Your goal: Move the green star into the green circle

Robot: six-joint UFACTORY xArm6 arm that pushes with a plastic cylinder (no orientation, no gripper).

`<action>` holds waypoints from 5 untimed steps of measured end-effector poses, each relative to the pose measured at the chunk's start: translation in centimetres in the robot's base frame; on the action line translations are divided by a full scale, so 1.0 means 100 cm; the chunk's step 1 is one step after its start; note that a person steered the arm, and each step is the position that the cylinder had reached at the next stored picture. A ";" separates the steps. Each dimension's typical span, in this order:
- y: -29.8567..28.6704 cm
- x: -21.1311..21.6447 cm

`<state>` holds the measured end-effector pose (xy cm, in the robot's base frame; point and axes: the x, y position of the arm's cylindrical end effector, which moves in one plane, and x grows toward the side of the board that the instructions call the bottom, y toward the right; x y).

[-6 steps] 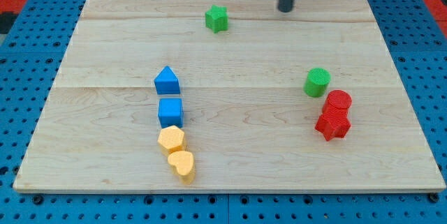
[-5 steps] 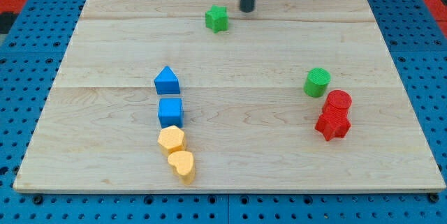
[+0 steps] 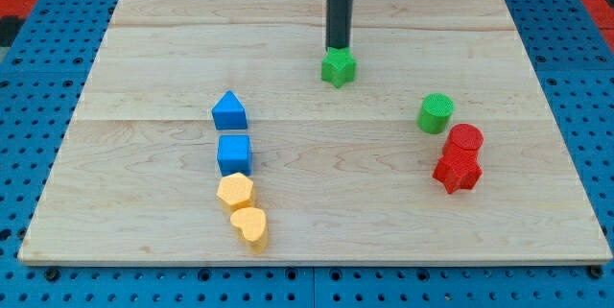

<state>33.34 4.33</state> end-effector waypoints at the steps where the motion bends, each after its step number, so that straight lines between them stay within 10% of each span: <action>1: -0.038 0.003; 5: 0.081 0.071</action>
